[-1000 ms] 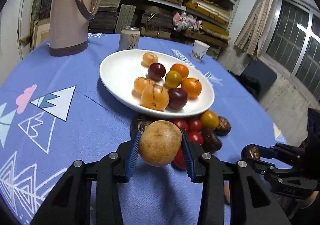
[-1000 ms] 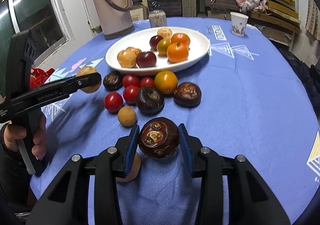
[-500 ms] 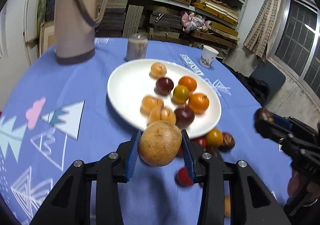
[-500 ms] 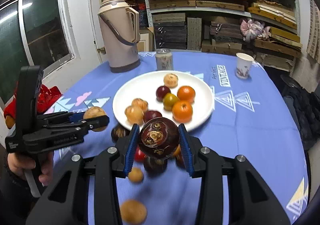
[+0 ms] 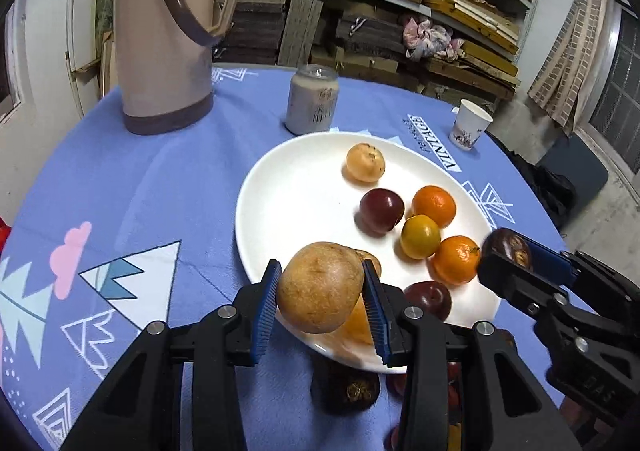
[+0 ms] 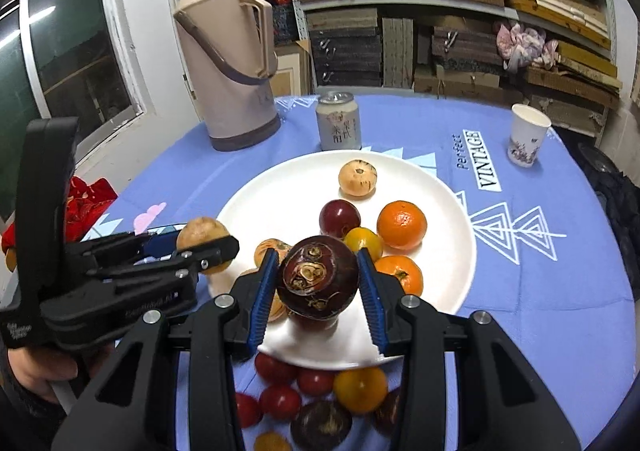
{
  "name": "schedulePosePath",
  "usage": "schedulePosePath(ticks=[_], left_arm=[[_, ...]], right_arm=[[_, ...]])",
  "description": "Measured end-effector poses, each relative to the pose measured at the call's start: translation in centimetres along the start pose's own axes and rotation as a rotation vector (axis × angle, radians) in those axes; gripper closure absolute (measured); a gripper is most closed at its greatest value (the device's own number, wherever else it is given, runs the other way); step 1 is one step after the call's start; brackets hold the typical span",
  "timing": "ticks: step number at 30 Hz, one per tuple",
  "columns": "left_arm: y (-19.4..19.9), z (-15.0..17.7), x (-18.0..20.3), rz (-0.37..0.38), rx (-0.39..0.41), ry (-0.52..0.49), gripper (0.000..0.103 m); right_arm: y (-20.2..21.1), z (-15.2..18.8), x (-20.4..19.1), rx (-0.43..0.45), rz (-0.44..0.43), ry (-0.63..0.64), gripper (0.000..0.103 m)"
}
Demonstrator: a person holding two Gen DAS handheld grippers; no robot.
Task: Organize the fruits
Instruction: 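Place the brown fruit and dark plum on the plate and open both tools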
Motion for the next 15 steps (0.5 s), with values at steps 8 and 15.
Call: schedulePosePath(ticks=[8, 15], left_arm=[[-1.0, 0.4, 0.2, 0.012, -0.003, -0.015, 0.062], [-1.1, 0.6, -0.2, 0.008, 0.032, -0.002, 0.044]], right_arm=[[-3.2, 0.2, 0.7, -0.032, 0.000, -0.029, 0.064], [-4.0, 0.6, 1.4, -0.022, -0.049, -0.075, 0.055]])
Point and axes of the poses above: each gripper's, at about its wrist camera, not at the fingertips, and y roughly against the way its jaws point, x to its right, z to its underside, the point moved 2 cm from there along -y, roughly the way its jaws point, and after that the axes turned 7 degrees about x, right-handed, at the moved point
